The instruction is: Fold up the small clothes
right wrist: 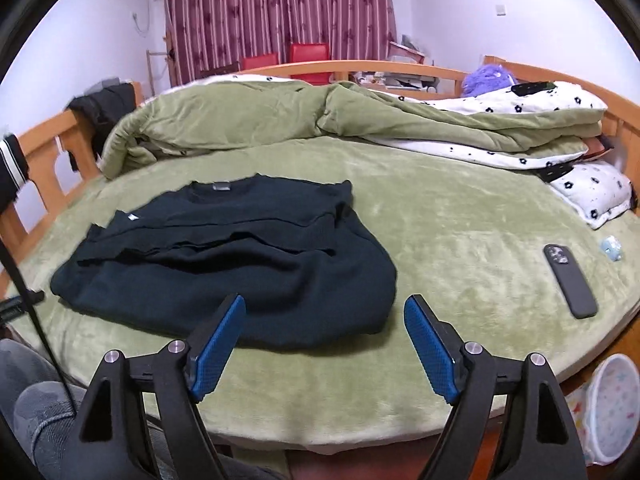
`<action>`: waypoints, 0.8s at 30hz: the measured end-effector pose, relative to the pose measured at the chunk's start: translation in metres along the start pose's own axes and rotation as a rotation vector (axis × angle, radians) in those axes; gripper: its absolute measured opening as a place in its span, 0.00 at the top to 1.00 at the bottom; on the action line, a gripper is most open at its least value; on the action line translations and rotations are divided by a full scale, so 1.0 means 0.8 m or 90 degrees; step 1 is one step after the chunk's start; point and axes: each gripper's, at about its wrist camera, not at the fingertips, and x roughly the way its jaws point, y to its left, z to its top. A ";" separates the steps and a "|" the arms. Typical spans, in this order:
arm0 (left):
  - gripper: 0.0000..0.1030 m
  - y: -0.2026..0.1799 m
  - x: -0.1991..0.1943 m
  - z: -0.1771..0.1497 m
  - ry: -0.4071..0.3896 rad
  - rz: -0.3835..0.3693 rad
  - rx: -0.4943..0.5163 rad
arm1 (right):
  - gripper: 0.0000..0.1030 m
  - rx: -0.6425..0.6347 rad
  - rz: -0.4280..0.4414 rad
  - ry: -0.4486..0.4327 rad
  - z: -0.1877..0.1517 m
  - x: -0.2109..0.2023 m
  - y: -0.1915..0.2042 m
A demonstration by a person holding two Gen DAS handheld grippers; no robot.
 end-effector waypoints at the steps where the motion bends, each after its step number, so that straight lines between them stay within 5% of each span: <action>1: 0.40 0.002 0.000 0.001 -0.007 -0.013 -0.007 | 0.22 -0.008 -0.003 0.002 0.001 0.000 0.003; 3: 0.40 0.003 0.001 0.003 -0.021 -0.041 -0.024 | 0.22 -0.011 -0.002 0.016 0.005 0.004 0.007; 14: 0.40 0.000 0.034 0.026 0.001 0.019 -0.045 | 0.23 0.007 -0.008 0.030 0.020 0.038 0.019; 20: 0.41 -0.004 0.051 0.050 0.021 0.000 -0.030 | 0.31 0.002 0.027 0.064 0.037 0.071 0.033; 24: 0.43 -0.006 0.061 0.064 0.018 -0.021 -0.034 | 0.46 0.007 0.062 0.095 0.045 0.096 0.041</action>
